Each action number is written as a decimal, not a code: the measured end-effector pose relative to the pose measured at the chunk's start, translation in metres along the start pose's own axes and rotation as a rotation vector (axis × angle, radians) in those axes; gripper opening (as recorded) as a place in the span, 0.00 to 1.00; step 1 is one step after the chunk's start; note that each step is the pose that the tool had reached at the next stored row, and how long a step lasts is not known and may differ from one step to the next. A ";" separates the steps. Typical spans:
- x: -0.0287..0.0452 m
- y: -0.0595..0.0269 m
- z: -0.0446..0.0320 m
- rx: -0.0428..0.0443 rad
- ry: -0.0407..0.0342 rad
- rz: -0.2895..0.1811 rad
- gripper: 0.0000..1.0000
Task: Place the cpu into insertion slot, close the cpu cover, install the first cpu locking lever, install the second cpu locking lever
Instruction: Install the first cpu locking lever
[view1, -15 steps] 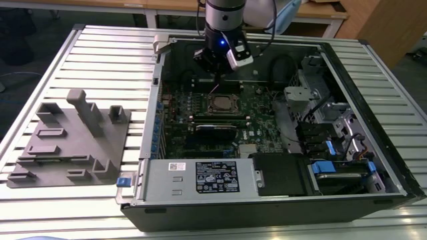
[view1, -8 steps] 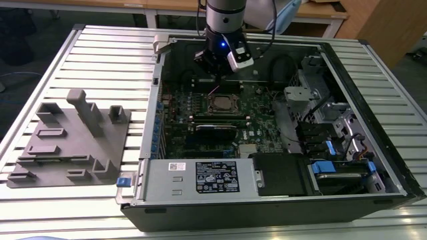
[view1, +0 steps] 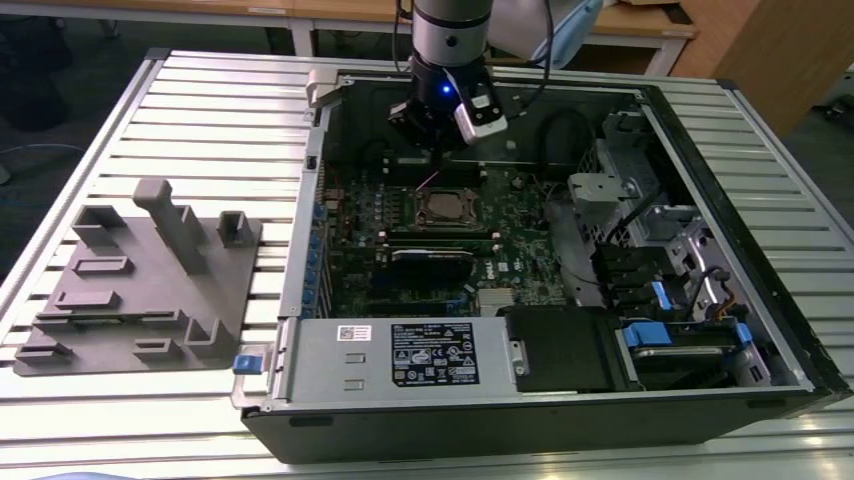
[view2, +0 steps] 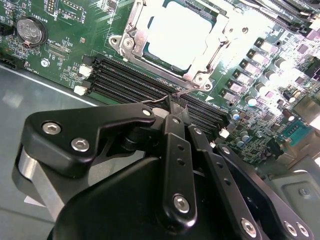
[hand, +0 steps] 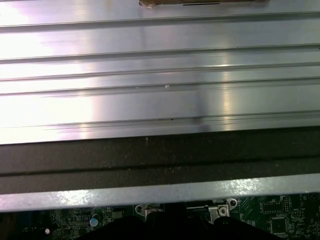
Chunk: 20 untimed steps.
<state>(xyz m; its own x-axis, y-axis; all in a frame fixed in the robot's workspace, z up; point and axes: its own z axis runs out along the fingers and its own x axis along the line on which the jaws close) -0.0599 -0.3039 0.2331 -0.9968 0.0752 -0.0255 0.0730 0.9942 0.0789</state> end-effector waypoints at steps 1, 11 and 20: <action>0.0000 0.0000 0.0000 0.0000 0.0000 0.000 0.11; 0.0000 0.0000 0.0011 -0.0005 -0.0003 0.000 0.11; -0.0006 -0.0001 0.0019 0.0000 0.0000 0.000 0.11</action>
<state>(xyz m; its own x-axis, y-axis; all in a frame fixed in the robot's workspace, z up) -0.0593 -0.3039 0.2312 -0.9969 0.0750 -0.0255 0.0728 0.9942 0.0790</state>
